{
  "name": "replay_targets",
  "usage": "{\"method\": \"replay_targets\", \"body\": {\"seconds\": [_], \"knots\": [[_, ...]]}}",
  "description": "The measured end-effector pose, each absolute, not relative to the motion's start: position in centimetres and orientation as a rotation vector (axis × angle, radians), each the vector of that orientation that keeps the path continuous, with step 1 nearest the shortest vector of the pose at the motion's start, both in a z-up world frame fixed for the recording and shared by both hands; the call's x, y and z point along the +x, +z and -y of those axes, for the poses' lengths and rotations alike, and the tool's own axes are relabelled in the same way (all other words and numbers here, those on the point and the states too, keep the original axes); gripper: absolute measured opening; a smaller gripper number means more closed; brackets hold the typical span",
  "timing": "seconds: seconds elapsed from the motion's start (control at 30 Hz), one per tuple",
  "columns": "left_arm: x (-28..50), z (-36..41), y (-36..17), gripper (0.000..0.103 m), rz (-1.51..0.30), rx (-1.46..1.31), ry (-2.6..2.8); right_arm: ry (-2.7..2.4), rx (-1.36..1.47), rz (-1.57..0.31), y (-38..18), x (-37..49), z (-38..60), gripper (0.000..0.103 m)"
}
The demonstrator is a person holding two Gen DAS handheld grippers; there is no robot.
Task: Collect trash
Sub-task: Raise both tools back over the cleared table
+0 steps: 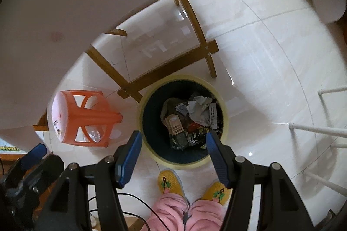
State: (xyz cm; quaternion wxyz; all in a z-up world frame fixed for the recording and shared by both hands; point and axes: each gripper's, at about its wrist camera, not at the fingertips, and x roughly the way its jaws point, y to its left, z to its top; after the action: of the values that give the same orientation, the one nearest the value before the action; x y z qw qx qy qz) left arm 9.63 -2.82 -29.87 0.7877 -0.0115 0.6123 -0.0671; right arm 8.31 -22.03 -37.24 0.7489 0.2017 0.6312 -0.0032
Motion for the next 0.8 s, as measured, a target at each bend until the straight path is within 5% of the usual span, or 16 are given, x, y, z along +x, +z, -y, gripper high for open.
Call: {"method": "replay_targets", "body": {"seconds": [0.4,0.8], "knots": [[9.2,1.5,-13.8,0.098,-1.175,-0.066,-0.069,0.094,0.298,-1.230,-20.8,8.2,20.7,0.062],[8.9,1.1,-3.2,0.098,-1.102,-0.047,0.025,0.135,0.206,-1.070,-6.7,9.6,20.1,0.068]]}}
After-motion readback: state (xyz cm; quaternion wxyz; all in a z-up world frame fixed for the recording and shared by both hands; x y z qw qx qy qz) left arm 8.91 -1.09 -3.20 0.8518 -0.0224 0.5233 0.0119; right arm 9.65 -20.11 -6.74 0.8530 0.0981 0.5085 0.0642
